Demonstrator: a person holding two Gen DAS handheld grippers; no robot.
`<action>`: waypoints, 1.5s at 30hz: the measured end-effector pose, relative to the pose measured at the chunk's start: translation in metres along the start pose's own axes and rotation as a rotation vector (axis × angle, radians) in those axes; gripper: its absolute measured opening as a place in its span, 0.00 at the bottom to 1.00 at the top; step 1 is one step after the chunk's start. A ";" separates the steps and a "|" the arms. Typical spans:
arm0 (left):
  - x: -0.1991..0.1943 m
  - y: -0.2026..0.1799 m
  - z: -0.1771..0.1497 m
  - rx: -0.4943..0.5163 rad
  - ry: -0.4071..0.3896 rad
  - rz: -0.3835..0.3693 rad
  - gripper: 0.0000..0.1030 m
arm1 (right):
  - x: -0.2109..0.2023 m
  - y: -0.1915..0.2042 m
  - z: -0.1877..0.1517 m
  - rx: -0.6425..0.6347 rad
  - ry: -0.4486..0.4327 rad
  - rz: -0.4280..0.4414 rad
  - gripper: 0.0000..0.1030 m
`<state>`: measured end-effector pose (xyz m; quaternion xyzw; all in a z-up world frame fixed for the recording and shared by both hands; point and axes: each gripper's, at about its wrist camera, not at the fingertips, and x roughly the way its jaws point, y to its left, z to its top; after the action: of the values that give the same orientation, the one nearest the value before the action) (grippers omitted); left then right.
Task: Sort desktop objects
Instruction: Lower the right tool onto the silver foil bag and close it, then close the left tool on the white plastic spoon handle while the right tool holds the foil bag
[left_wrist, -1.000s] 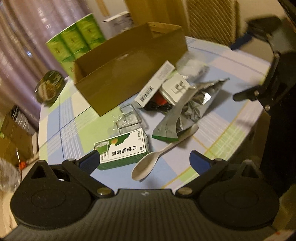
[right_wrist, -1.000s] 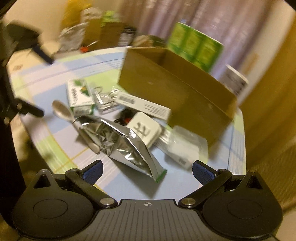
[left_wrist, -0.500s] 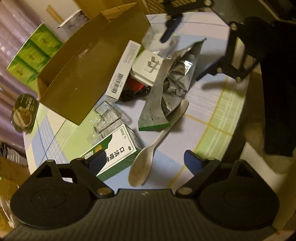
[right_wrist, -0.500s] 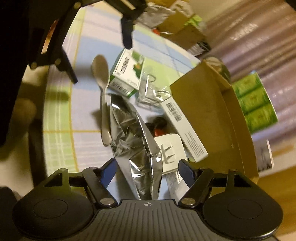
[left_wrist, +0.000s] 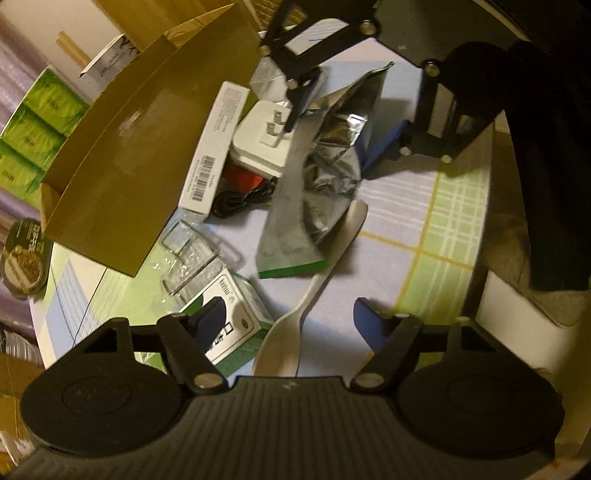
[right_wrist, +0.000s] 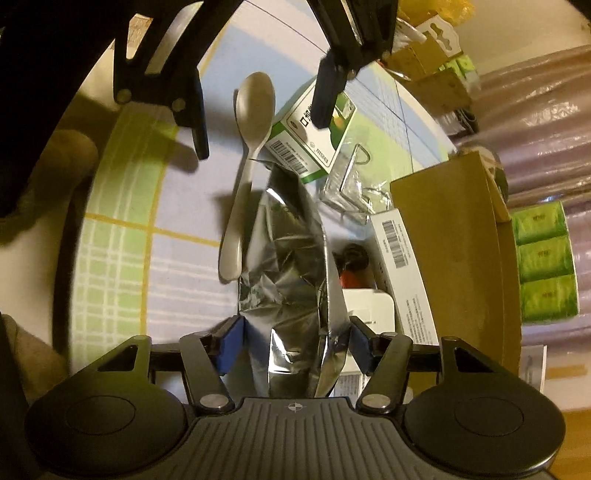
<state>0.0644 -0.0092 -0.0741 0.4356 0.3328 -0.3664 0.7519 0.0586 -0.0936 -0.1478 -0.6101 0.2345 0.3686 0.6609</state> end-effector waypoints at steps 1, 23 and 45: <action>0.001 0.000 0.001 0.006 -0.001 -0.004 0.70 | 0.001 0.000 0.001 -0.003 0.000 -0.002 0.55; 0.018 0.005 0.023 0.041 -0.003 -0.082 0.41 | -0.008 -0.027 -0.028 0.332 0.134 0.067 0.41; 0.037 0.047 0.027 -0.146 0.101 -0.319 0.01 | -0.021 -0.015 -0.039 0.377 0.115 0.078 0.59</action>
<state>0.1277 -0.0268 -0.0737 0.3394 0.4605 -0.4337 0.6961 0.0621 -0.1357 -0.1278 -0.4863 0.3602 0.3079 0.7342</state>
